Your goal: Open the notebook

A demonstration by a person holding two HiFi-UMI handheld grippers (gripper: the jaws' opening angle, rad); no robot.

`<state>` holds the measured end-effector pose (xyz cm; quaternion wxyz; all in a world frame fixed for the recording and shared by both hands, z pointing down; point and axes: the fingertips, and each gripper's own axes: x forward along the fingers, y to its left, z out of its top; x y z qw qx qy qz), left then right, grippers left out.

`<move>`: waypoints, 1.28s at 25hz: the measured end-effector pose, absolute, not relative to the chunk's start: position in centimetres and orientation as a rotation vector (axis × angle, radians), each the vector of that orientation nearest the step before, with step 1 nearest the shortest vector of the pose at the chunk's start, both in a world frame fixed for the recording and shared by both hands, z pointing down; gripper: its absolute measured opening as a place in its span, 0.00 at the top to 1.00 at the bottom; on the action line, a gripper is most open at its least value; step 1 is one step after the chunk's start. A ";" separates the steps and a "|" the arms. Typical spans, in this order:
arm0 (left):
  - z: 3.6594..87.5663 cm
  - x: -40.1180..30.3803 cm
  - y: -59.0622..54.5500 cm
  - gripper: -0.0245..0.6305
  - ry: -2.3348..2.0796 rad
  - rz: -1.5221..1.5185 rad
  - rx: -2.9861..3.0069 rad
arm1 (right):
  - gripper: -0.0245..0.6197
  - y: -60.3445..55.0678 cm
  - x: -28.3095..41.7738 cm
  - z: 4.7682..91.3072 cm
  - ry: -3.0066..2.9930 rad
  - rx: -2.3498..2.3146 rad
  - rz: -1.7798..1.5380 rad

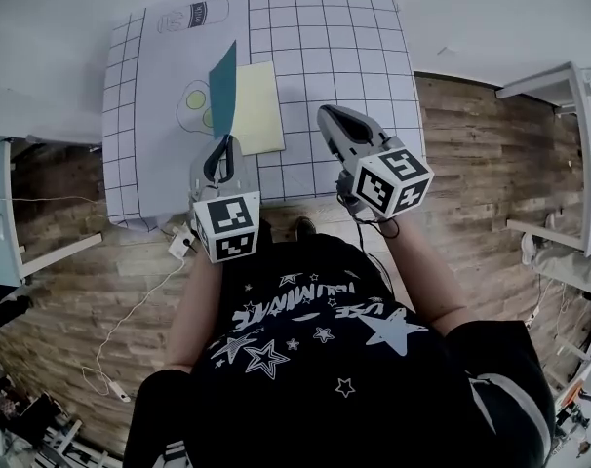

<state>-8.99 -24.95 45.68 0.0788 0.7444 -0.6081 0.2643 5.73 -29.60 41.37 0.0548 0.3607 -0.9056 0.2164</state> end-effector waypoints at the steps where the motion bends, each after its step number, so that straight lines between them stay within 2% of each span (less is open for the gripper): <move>1: 45.3 -9.7 -24.8 0.94 -1.806 0.732 2.228 | 0.94 -29.9 5.0 41.2 -2.752 1.089 0.655; 6: 44.4 -14.0 -24.2 0.94 -1.763 0.491 2.208 | 0.94 -31.3 1.3 40.5 -2.754 1.079 0.627; 11: 45.2 -18.5 -23.7 0.92 -1.781 0.474 2.227 | 0.94 -31.8 -1.2 42.6 -2.652 1.076 0.661; 17: 48.6 -23.3 -23.0 0.87 -1.705 0.509 2.132 | 0.93 -29.7 -1.4 48.5 -2.364 1.057 0.856; 21: 50.3 -24.5 -22.8 0.85 -1.616 0.537 2.145 | 0.92 -27.7 -1.2 51.8 -2.190 1.082 0.979; 23: 50.9 -24.7 -22.8 0.85 -1.567 0.544 2.159 | 0.81 -26.9 -1.1 53.1 -2.116 1.105 1.046; 32: 52.6 -25.0 -22.5 0.83 -1.361 0.567 2.231 | 0.80 -25.9 -0.7 56.6 -1.902 1.234 1.209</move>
